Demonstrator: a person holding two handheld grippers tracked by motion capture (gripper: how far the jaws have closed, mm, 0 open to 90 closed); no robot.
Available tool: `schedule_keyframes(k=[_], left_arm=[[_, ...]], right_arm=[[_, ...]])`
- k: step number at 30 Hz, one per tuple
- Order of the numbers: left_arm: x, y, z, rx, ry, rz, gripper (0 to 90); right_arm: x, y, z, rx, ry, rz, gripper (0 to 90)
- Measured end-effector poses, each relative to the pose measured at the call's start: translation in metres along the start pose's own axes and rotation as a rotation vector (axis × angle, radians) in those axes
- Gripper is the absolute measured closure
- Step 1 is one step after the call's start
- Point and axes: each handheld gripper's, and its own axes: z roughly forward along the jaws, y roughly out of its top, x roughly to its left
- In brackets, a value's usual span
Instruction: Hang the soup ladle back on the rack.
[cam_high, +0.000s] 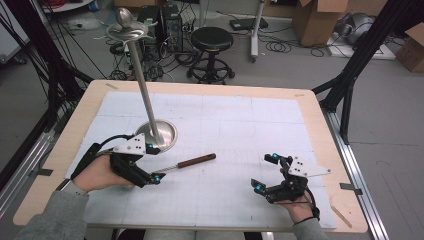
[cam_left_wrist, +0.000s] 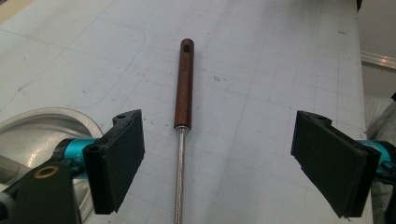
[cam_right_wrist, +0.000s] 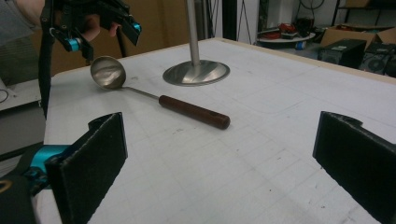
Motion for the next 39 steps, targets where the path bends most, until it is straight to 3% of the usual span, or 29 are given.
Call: schedule_keyframes(k=[5,7,10,19,24,25,31,34,37,39], left_arm=[[0.007,-0.002,0.006,0.049,-0.004,-0.011,19.9],[0.008,-0.002,0.007,0.056,0.002,0.021,19.8],[0.012,-0.004,0.014,0.070,-0.013,0.024,20.3],[0.024,-0.012,0.032,0.173,-0.012,-0.025,22.6],[0.027,-0.013,0.040,0.242,-0.014,-0.009,30.2],[0.028,-0.012,0.042,0.292,-0.012,-0.007,33.0],[0.027,-0.007,0.046,0.377,0.003,0.012,42.2],[0.025,-0.006,0.047,0.406,0.001,0.024,50.5],[0.025,-0.008,0.047,0.440,-0.001,0.028,53.7],[0.024,-0.008,0.048,0.437,-0.001,0.016,55.4]], right_arm=[[0.000,0.000,-0.001,-0.005,0.002,0.003,2.1],[0.000,0.000,-0.001,-0.004,0.003,0.001,2.2],[0.001,-0.001,0.000,0.006,0.004,-0.001,2.2],[0.002,-0.003,-0.006,0.000,0.000,0.003,2.2],[0.003,-0.007,-0.001,0.028,0.009,0.007,2.2],[0.003,-0.007,0.001,0.043,0.015,0.001,2.2],[0.004,-0.007,0.002,0.043,0.022,0.001,2.2],[0.004,-0.006,0.001,0.037,0.022,-0.006,2.2],[0.004,-0.007,0.002,0.041,0.026,-0.006,2.2],[0.004,-0.007,0.002,0.043,0.026,-0.009,2.2]])
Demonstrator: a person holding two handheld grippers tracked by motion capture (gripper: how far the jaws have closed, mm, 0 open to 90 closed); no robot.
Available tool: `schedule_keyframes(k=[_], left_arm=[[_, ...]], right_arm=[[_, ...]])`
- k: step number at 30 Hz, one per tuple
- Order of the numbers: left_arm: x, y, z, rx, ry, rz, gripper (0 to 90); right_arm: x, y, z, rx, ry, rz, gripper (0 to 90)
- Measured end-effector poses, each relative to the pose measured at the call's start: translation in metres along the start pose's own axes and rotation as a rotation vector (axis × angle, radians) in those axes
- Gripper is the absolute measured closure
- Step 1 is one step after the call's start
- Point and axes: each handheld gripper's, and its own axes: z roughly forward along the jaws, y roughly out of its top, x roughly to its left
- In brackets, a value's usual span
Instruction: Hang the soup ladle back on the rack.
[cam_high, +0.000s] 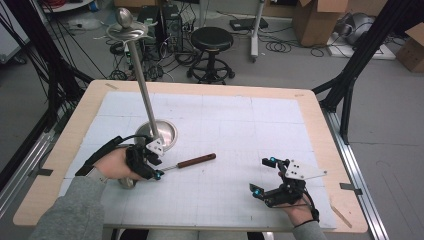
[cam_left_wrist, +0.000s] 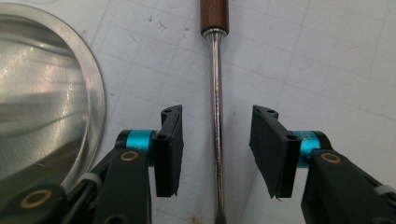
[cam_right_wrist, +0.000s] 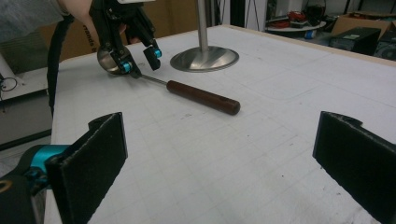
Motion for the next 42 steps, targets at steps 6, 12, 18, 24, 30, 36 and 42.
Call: schedule_keyframes(k=[6,12,18,24,30,36,42], left_arm=[[0.0012,-0.0029,-0.0011,0.040,0.006,0.006,60.5],[0.0013,-0.0036,0.0021,0.098,0.006,0.013,64.5],[0.0016,-0.0049,0.0032,0.136,0.013,0.006,67.1],[0.0021,-0.0061,0.0023,0.167,0.022,-0.001,69.3],[0.0001,-0.0045,0.0030,0.181,-0.003,0.014,78.9],[-0.0035,-0.0037,0.0038,0.182,0.011,0.025,83.2],[-0.0052,-0.0028,0.0037,0.189,0.025,0.028,83.7]], right_arm=[[0.0002,-0.0002,-0.0002,0.000,-0.001,0.009,2.2],[-0.0010,-0.0007,0.0002,-0.003,0.000,0.006,2.2],[-0.0010,-0.0012,0.0006,0.003,0.004,0.009,2.2],[-0.0009,-0.0012,0.0006,0.004,0.004,0.009,2.2],[-0.0010,-0.0013,0.0005,0.005,-0.001,0.007,2.2],[-0.0006,-0.0009,0.0005,0.004,-0.003,0.005,2.1],[-0.0002,-0.0006,0.0005,0.009,-0.004,0.001,2.2]])
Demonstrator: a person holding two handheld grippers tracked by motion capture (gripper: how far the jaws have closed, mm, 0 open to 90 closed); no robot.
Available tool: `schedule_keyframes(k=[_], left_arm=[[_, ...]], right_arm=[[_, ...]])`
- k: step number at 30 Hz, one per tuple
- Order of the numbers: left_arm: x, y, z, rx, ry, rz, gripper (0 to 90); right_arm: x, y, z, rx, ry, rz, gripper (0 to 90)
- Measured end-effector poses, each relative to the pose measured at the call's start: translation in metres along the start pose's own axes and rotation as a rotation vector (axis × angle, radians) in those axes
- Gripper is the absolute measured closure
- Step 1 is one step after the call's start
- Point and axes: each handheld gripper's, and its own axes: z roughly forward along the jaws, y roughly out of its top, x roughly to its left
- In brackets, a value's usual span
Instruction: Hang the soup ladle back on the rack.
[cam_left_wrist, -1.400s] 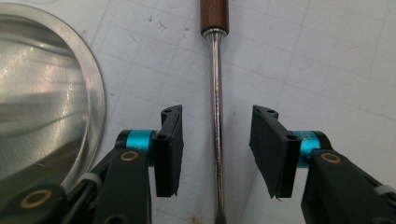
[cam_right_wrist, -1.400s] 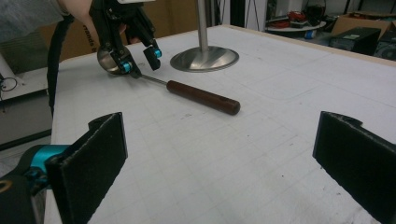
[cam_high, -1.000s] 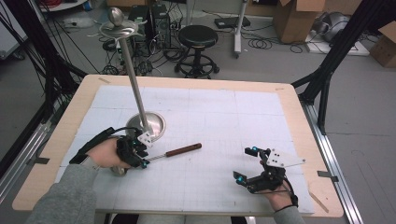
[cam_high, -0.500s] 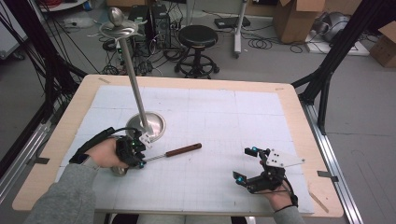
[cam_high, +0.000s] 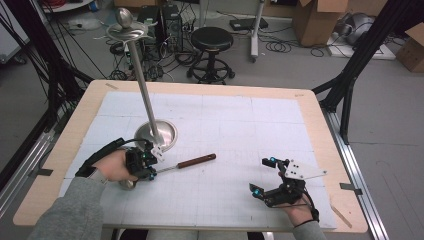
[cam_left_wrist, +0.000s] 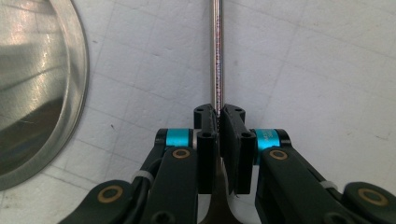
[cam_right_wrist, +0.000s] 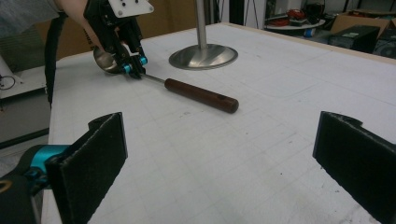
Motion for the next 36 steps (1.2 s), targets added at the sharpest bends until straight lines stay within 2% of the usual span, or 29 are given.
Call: schedule_keyframes(k=[5,7,11,17,20,26,29,33,36], left_arm=[[-0.002,-0.003,0.000,-0.026,0.011,-0.008,84.0],[-0.003,-0.004,-0.001,-0.031,0.017,0.000,84.2],[-0.008,-0.005,-0.002,-0.043,0.063,0.040,84.2],[-0.010,-0.011,-0.007,-0.077,0.086,0.038,84.4],[-0.011,-0.015,-0.014,-0.115,0.093,0.028,84.3],[-0.012,-0.025,-0.025,-0.231,0.091,-0.013,84.4],[-0.012,-0.029,-0.028,-0.264,0.095,-0.017,84.4],[-0.016,-0.032,-0.030,-0.331,0.126,-0.014,84.4],[-0.017,-0.034,-0.032,-0.389,0.121,-0.030,84.4]], right_arm=[[0.000,0.000,0.000,-0.001,-0.003,-0.004,2.2],[0.000,0.000,0.000,-0.001,-0.002,-0.003,2.2],[-0.001,0.000,0.000,0.003,-0.002,-0.006,2.2],[0.000,0.000,0.000,0.004,-0.004,-0.004,2.2],[0.000,0.000,0.000,0.005,-0.006,-0.007,2.2],[0.000,0.000,0.000,0.006,-0.007,-0.004,2.2],[0.000,0.000,0.001,0.008,-0.005,-0.001,2.2],[0.000,0.000,0.002,0.000,0.002,0.013,2.2],[0.000,0.001,0.001,-0.006,0.001,0.013,2.2]])
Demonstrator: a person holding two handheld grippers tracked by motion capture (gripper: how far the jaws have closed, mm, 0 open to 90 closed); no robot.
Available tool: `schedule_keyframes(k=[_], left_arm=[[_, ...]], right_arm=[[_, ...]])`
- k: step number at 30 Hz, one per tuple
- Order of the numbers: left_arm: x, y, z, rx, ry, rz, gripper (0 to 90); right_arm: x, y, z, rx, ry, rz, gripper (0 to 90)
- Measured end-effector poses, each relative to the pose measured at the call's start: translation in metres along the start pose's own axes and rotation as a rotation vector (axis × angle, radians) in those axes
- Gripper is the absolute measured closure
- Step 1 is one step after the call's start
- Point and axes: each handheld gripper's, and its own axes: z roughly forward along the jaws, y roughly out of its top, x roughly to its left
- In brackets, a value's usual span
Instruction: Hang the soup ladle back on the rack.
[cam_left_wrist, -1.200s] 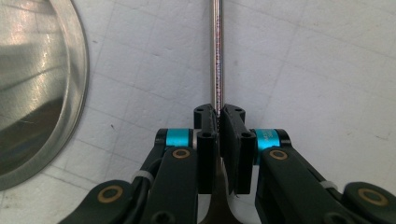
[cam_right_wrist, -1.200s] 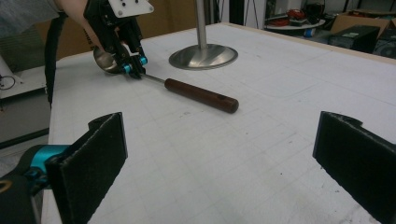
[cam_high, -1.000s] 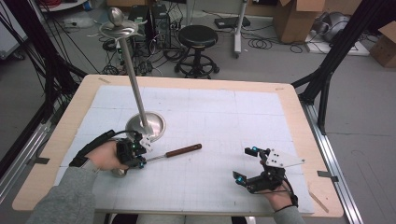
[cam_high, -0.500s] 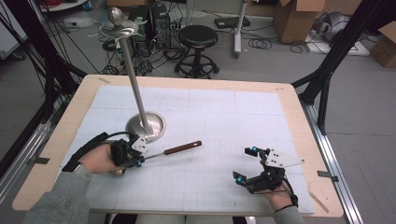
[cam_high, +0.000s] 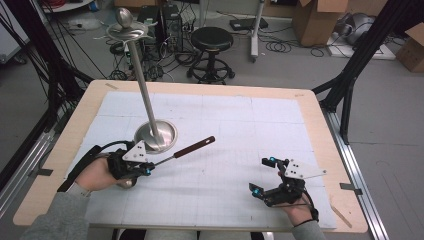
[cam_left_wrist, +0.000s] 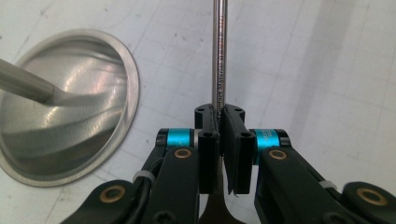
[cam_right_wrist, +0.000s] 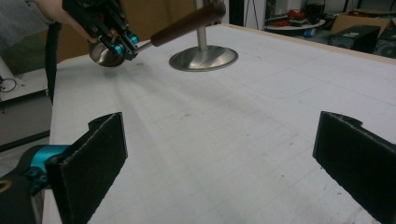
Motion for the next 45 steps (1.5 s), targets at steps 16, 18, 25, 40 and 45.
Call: schedule_keyframes(k=[16,18,25,40,45], left_arm=[[0.004,-0.012,-0.013,-0.266,0.024,-0.188,84.5],[0.006,-0.015,-0.013,-0.286,0.036,-0.215,84.5],[0.007,-0.020,-0.018,-0.325,0.053,-0.237,84.5],[0.012,-0.025,-0.041,-0.514,0.115,-0.308,84.5],[0.012,-0.027,-0.047,-0.564,0.145,-0.313,84.5]], right_arm=[[-0.001,0.000,0.000,0.000,-0.004,0.000,2.2],[0.000,0.000,0.000,0.002,0.000,0.003,2.1],[0.000,0.000,0.000,-0.001,0.001,-0.002,2.2],[0.000,0.001,-0.001,-0.005,-0.001,-0.005,2.2],[0.000,0.001,-0.001,-0.006,-0.002,-0.002,2.1]])
